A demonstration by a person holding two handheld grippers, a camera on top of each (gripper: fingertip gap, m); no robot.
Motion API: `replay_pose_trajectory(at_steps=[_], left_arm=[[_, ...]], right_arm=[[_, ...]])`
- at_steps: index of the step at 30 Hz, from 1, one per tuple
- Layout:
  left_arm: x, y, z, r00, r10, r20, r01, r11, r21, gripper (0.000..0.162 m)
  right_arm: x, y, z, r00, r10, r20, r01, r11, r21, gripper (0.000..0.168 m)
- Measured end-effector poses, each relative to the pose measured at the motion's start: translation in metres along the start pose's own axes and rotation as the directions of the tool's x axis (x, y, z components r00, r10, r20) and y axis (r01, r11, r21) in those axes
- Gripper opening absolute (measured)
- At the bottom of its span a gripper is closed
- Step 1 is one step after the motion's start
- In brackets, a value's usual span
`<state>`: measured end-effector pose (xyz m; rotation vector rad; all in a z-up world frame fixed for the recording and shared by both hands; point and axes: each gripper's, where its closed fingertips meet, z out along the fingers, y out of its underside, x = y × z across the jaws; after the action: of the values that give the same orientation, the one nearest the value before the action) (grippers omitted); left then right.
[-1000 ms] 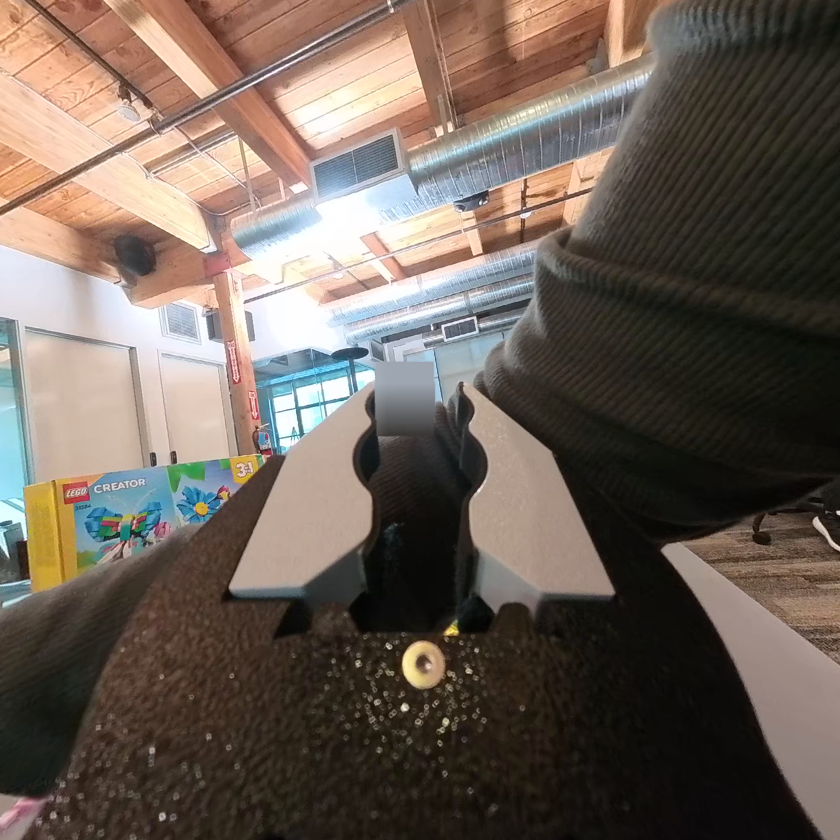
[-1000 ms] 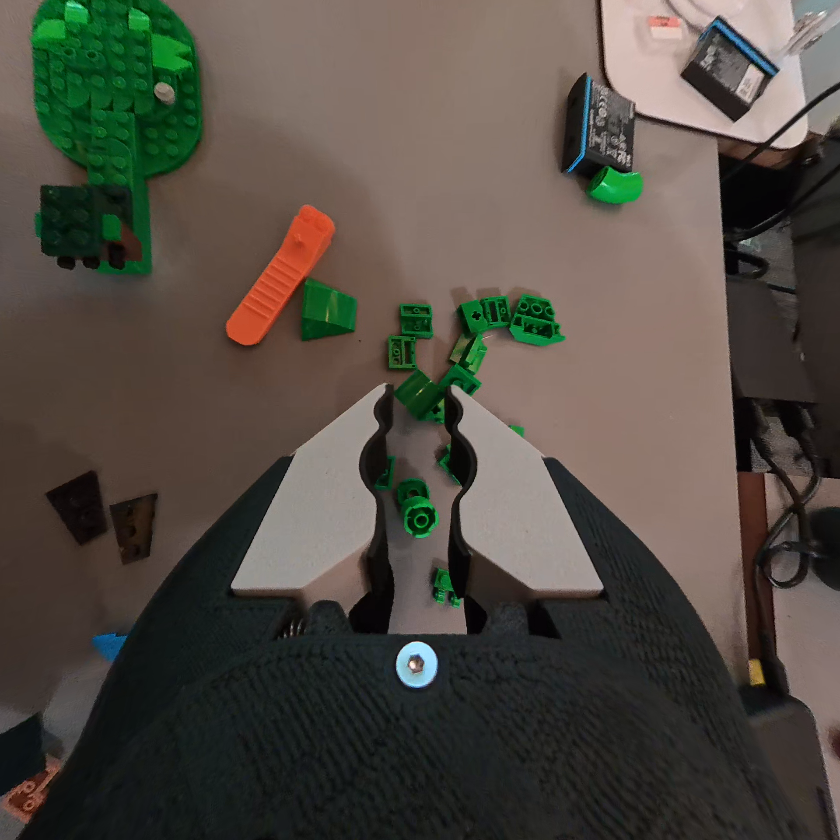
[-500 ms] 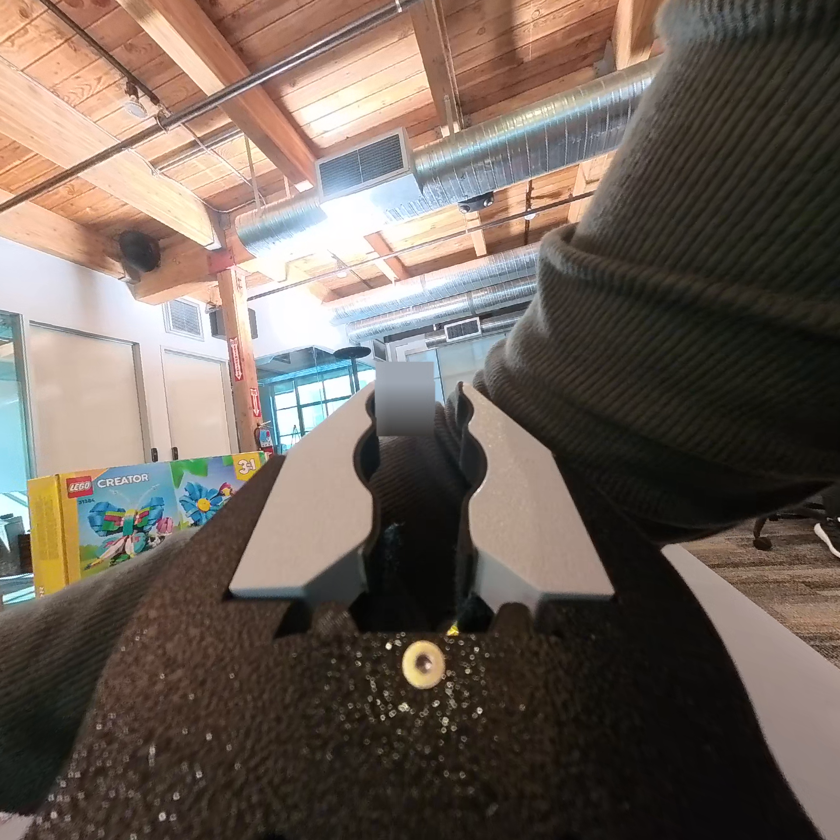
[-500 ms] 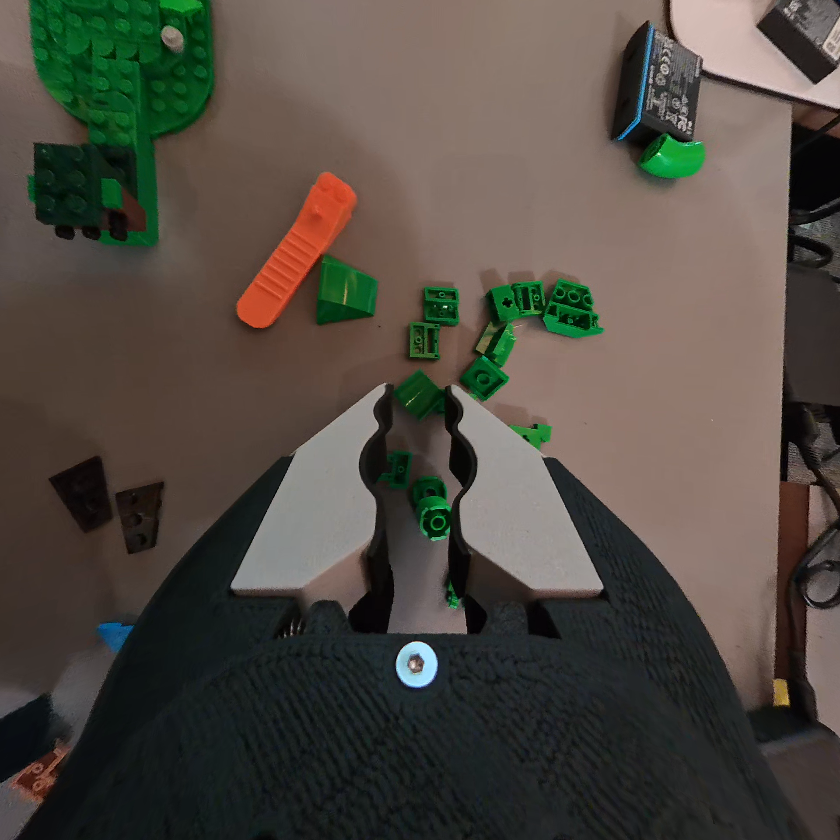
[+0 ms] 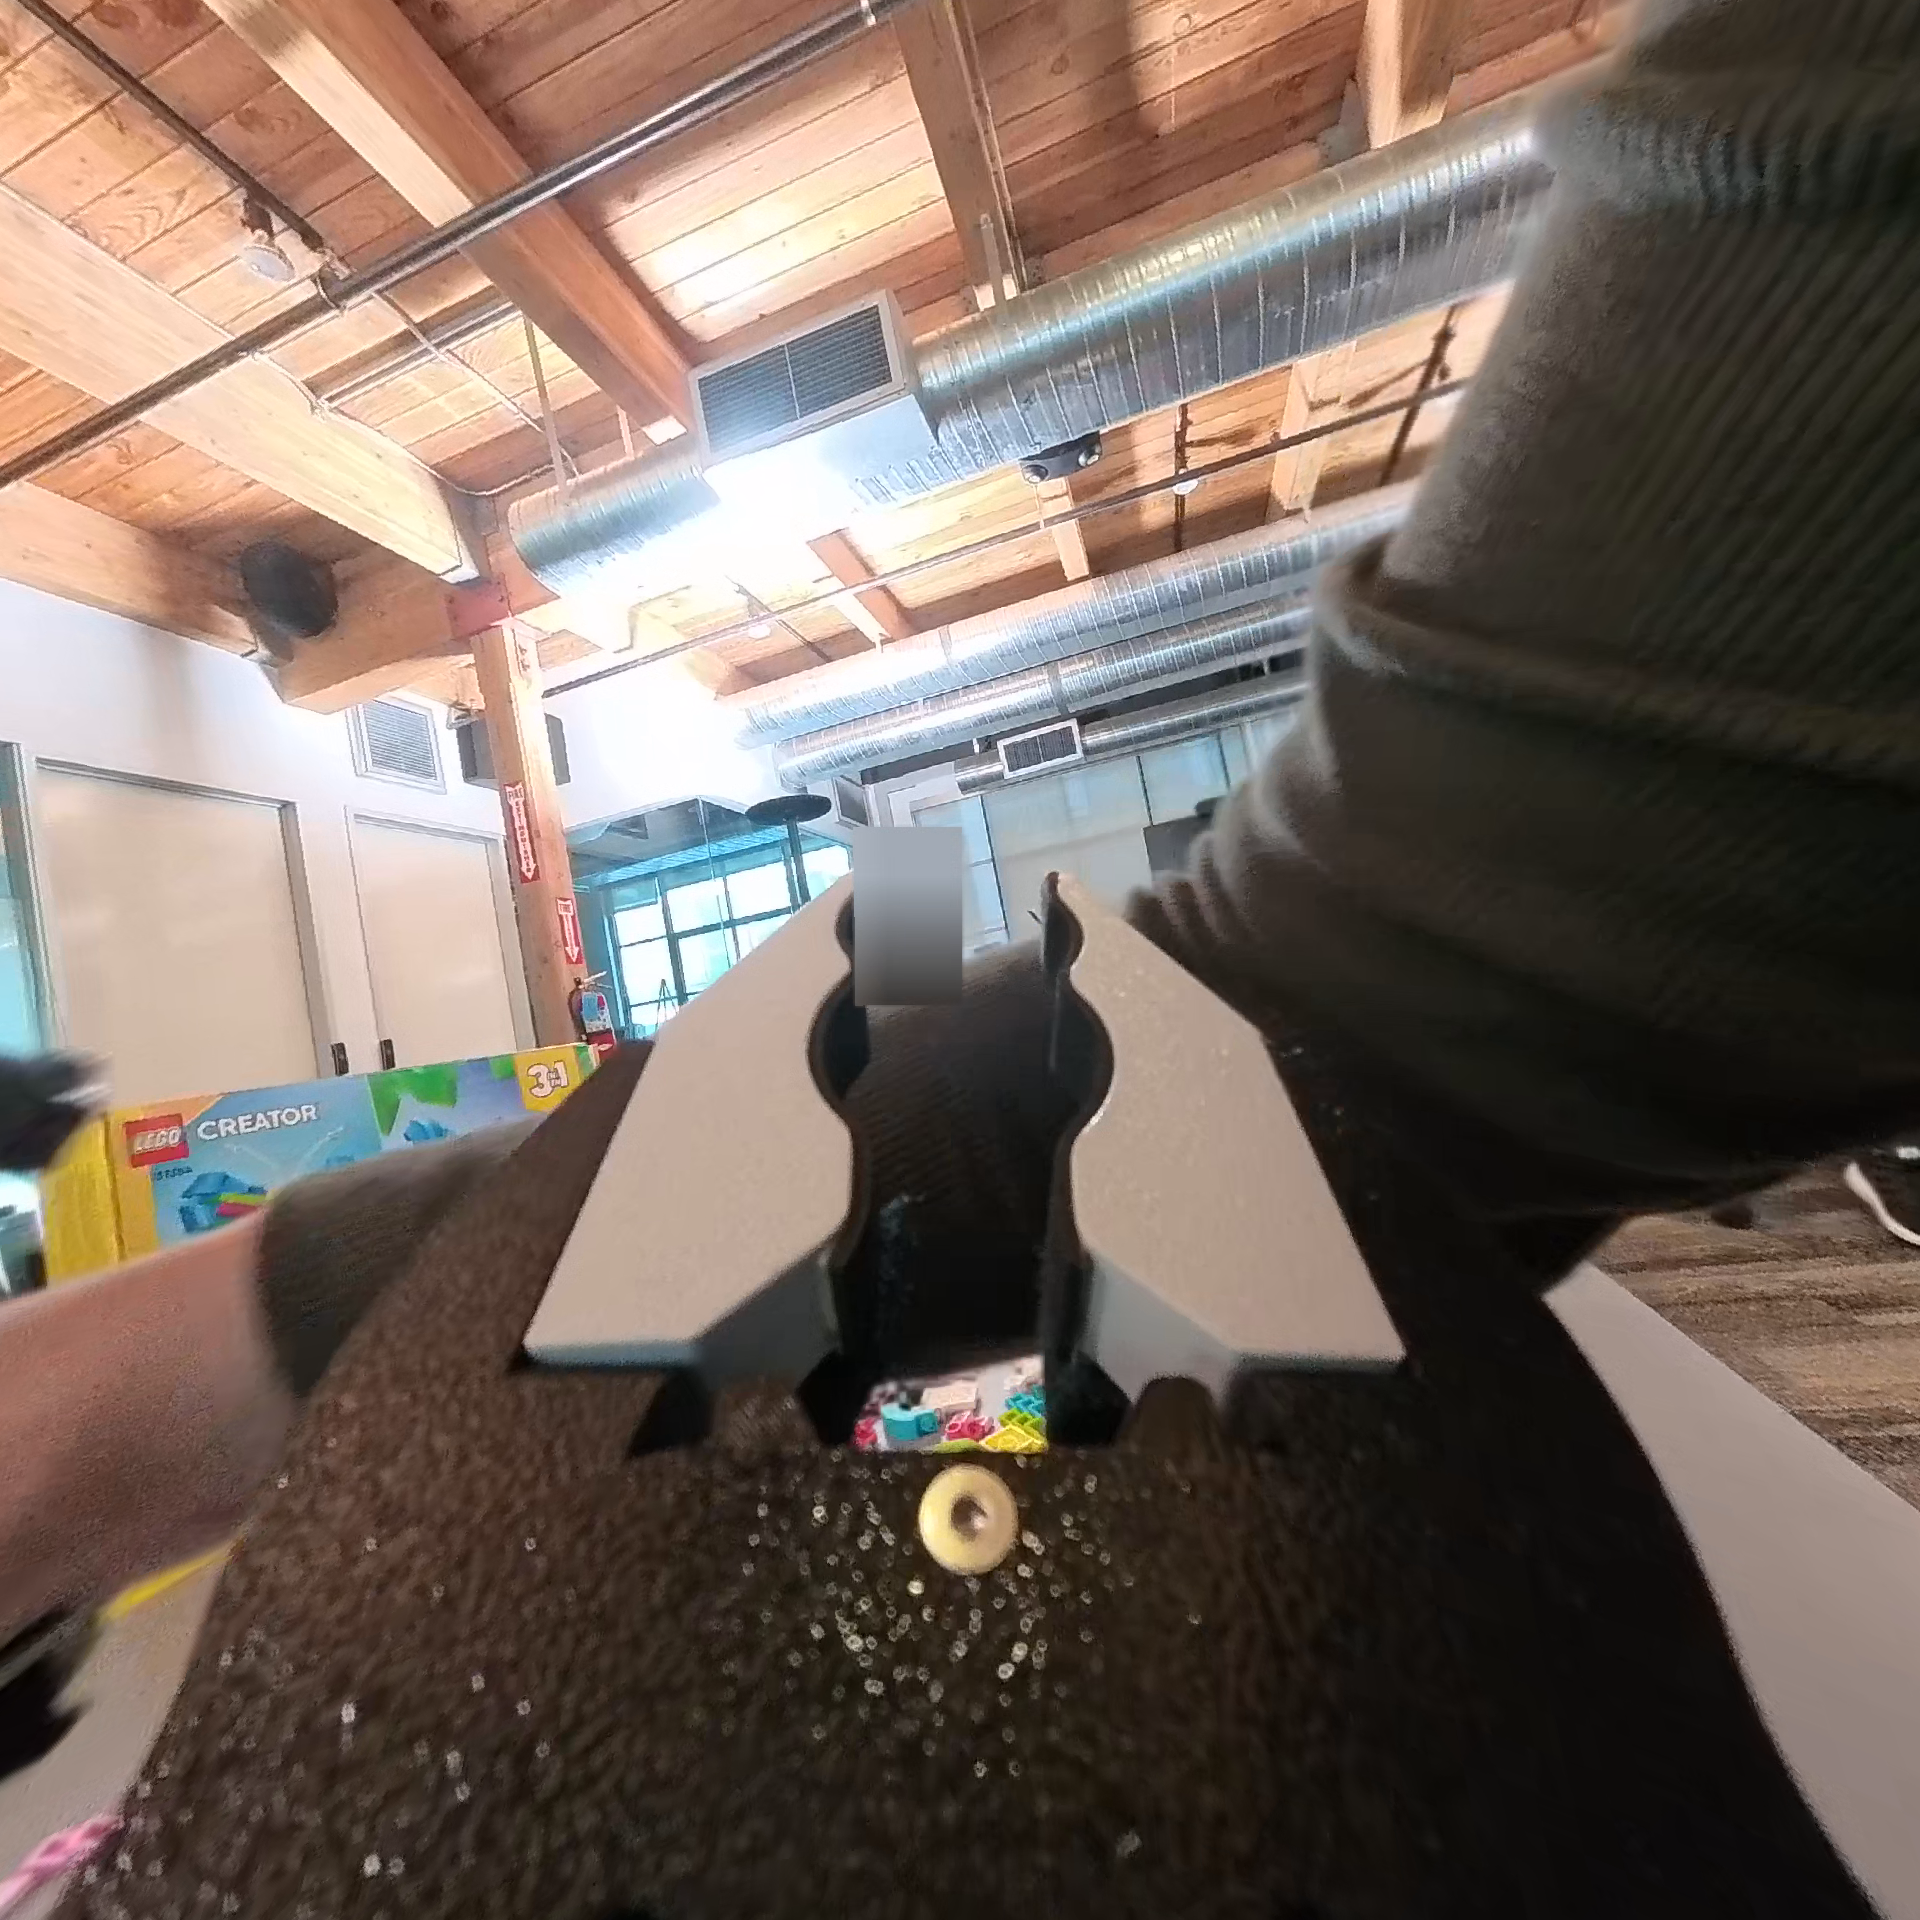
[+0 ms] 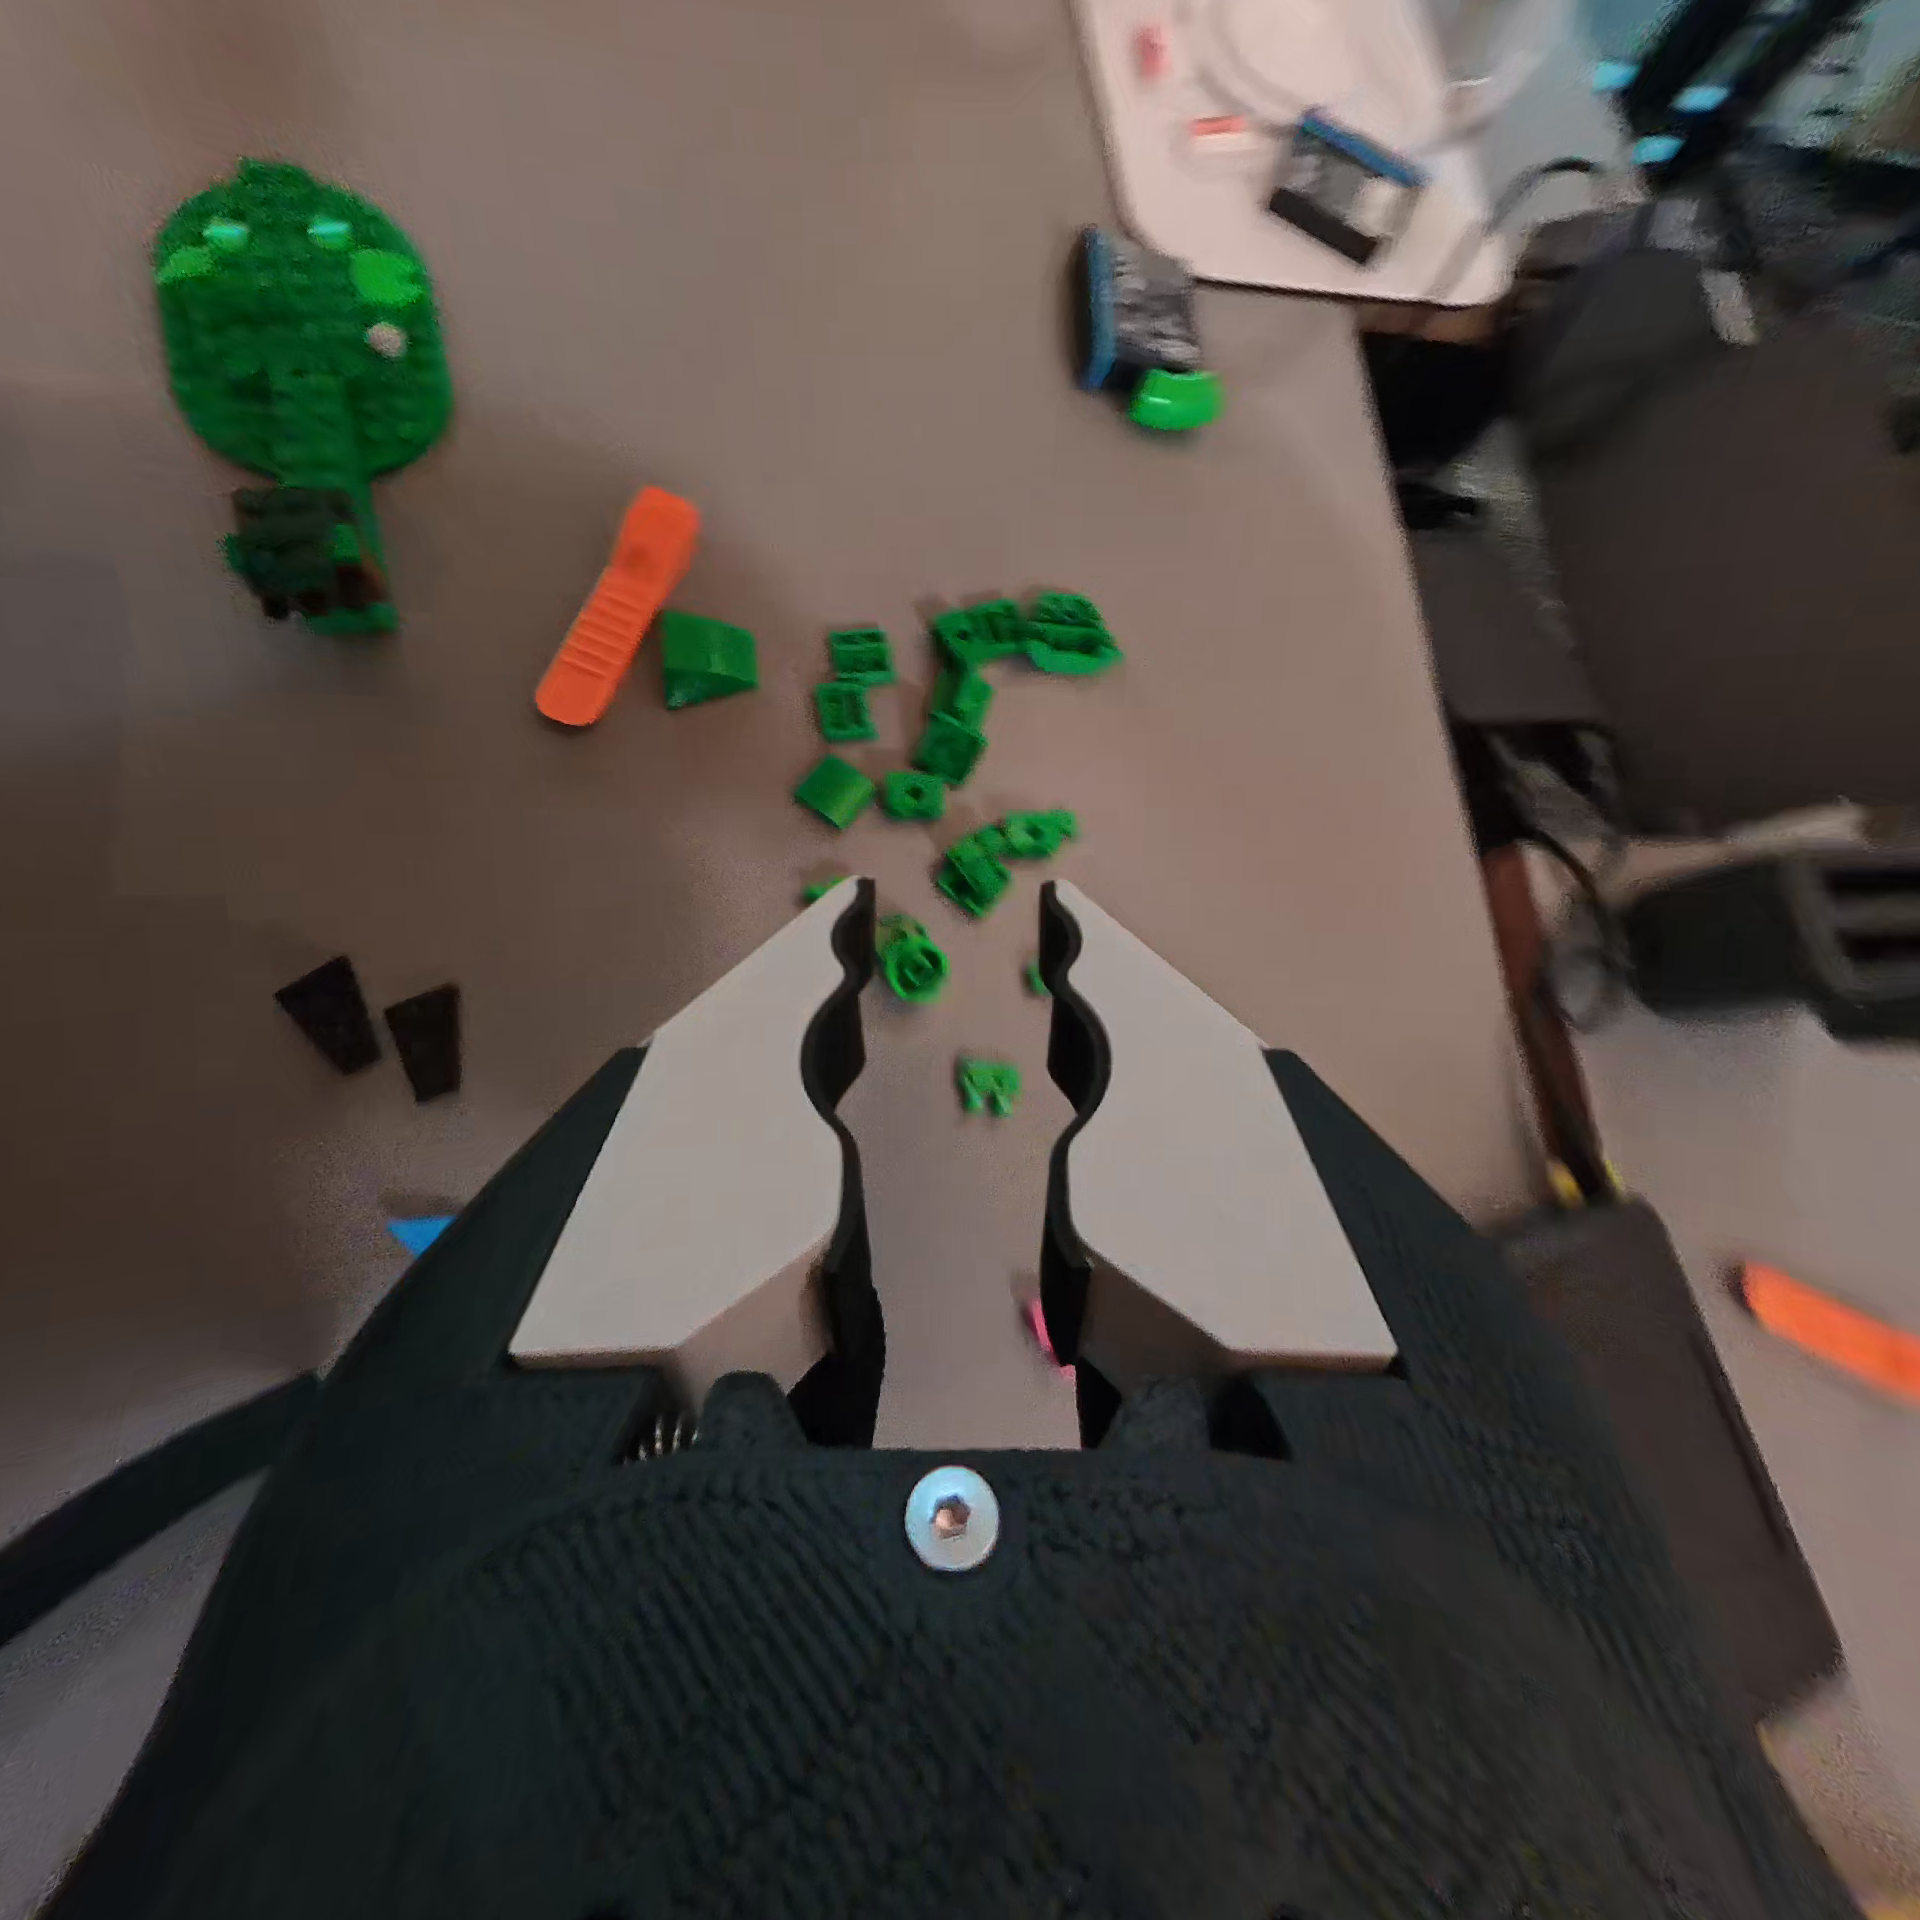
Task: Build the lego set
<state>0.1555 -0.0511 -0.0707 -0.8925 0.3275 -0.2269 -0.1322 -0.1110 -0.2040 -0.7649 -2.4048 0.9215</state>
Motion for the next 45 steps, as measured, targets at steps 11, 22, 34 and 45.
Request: replay_pose_trajectory(at_steps=[11,22,34,45], left_arm=[[0.010,0.003,0.001,0.999,0.010,-0.031,-0.011,1.000,-0.010,0.027],[0.062,0.017,0.000,0.964,0.144,-0.222,-0.155,0.987,-0.032,0.021],[0.051,0.022,-0.002,0.982,0.036,-0.188,-0.051,0.995,-0.080,0.012],[0.049,0.023,-0.003,0.983,0.028,-0.183,-0.045,0.995,-0.089,0.009]], right_arm=[[0.032,0.120,-0.238,0.571,0.519,-0.636,-0.373,0.854,0.362,0.022],[-0.020,0.244,-0.329,0.133,0.630,-0.765,-0.455,0.724,0.517,0.022],[-0.046,0.298,-0.361,-0.057,0.613,-0.788,-0.409,0.706,0.578,0.012],[-0.047,0.302,-0.359,-0.061,0.631,-0.774,-0.416,0.688,0.594,0.009]])
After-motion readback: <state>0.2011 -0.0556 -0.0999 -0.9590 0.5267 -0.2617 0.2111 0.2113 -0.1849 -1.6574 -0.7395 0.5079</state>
